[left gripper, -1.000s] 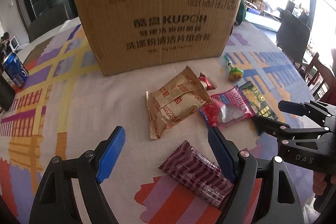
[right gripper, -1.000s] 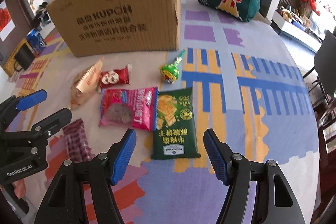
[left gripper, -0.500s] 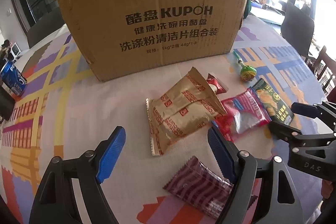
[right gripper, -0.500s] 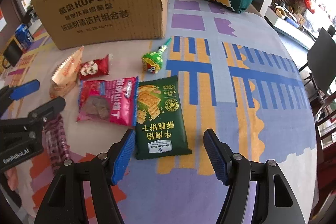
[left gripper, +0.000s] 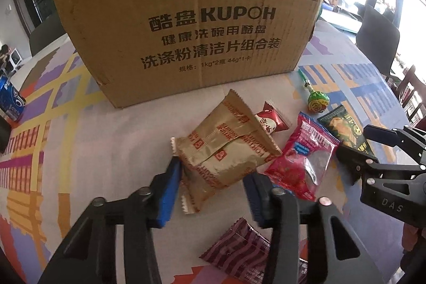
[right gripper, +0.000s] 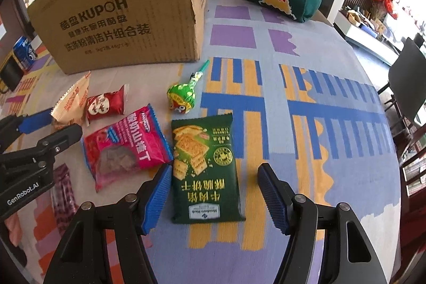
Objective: Organize snacks
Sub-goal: 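Grasp the brown biscuit packet with the left tool while the right tool grasps the green cracker packet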
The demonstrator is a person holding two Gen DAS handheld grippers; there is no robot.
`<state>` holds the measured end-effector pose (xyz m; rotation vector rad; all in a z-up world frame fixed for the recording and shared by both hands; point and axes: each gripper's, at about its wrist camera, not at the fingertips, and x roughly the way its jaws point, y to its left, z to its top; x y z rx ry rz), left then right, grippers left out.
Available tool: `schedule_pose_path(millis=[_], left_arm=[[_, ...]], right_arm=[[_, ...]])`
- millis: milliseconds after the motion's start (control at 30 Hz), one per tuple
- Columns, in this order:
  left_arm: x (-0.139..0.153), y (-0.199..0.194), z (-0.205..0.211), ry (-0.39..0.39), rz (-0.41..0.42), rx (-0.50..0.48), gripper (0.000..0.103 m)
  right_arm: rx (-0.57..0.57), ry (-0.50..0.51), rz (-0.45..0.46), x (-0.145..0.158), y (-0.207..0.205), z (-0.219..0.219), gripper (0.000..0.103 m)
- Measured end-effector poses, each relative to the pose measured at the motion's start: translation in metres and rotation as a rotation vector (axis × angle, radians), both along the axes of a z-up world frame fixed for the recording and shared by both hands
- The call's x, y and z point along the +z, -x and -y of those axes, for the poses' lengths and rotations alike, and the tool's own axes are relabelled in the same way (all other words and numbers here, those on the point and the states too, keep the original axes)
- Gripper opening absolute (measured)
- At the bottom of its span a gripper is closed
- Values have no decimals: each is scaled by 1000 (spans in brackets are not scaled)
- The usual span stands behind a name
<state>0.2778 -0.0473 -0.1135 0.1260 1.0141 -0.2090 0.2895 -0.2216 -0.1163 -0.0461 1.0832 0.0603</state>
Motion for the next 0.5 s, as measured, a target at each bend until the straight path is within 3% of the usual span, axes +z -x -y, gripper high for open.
schedule_pose_path(millis=[133,500], left_arm=[[1,1,-2,16,8,9,38],[18,13,-5,48,49,18,35]], right_arm=[[4,-12,5,1,-5,0,48],[-18,-37,33,8,6,3,46]])
